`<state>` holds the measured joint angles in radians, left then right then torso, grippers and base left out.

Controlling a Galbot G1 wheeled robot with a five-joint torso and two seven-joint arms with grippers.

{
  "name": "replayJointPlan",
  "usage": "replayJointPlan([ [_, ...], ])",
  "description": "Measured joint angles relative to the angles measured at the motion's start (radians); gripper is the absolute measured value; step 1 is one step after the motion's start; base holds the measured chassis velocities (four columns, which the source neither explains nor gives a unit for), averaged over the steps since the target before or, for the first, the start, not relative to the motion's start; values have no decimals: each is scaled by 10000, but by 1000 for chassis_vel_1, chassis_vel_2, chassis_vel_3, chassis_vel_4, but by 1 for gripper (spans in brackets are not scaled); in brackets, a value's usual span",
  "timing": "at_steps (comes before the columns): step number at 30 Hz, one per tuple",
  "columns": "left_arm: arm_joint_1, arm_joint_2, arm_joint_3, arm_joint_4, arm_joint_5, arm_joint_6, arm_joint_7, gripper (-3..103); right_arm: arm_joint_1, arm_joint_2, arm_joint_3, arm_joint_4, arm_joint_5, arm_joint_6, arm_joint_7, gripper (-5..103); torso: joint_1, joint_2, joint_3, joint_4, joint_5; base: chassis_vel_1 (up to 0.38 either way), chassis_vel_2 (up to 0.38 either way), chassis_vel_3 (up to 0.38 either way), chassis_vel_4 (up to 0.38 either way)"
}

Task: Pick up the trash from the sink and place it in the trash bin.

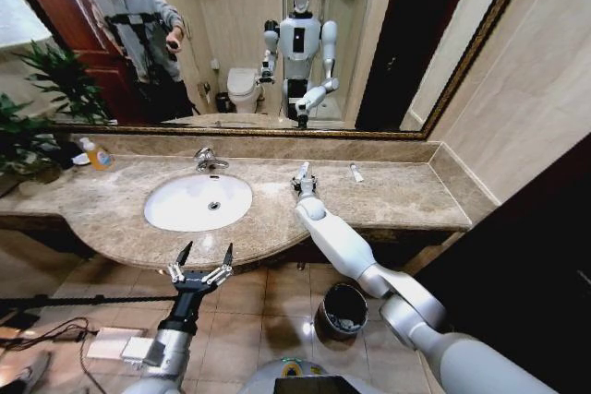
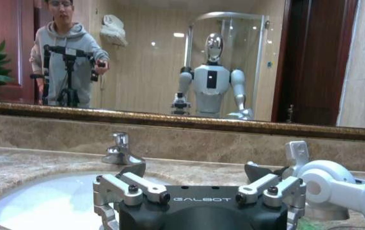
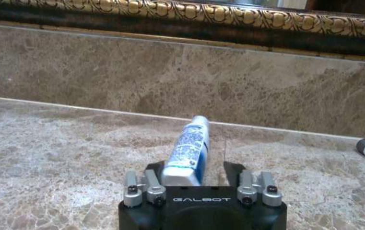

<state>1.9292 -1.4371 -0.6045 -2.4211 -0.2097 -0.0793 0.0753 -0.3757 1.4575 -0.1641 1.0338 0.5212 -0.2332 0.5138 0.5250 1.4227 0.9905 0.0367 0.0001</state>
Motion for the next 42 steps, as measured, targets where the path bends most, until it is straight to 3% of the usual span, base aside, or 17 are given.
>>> replayJointPlan([
  [2,0,0,0,0,0,0,0,100,-45,-21,7,29,3,12,-17,56,0,0,0,0,0,0,0,0,0],
  [3,0,0,0,0,0,0,0,100,-73,-27,12,48,4,23,-30,45,0,0,0,0,0,0,0,0,0],
  [5,0,0,0,0,0,0,0,100,-98,-34,13,66,7,27,-43,45,0,0,0,0,0,0,0,0,0],
  [8,0,0,0,0,0,0,0,100,-162,-52,19,117,12,85,-50,32,0,0,0,0,0,0,0,0,0],
  [11,0,0,0,0,0,0,0,100,-206,-93,32,182,26,106,-50,27,0,0,0,1,0,0,0,0,0],
  [19,0,0,0,0,0,1,0,100,-494,-503,42,853,151,112,61,27,1,0,0,1,-1,0,0,0,0],
  [28,0,0,0,0,0,0,1,100,-1552,-1879,356,3265,226,198,-28,27,1,0,0,1,5,0,0,0,0],
  [31,0,0,0,0,0,0,2,100,-2537,-2826,859,4850,312,354,-319,27,0,0,-1,1,3,0,0,0,0],
  [32,0,0,0,0,0,0,2,100,-2537,-2826,859,4850,312,354,-319,27,0,0,-1,1,3,0,0,0,0],
  [35,0,0,0,0,-1,0,-1,100,-3969,-3623,1873,6028,5,972,-1100,27,0,0,-1,1,1,0,0,0,0],
  [42,0,1,0,0,-1,0,2,100,-6570,-4604,3530,7952,-46,1592,-1764,27,-2,1,-2,-2,4,0,0,0,0],
])
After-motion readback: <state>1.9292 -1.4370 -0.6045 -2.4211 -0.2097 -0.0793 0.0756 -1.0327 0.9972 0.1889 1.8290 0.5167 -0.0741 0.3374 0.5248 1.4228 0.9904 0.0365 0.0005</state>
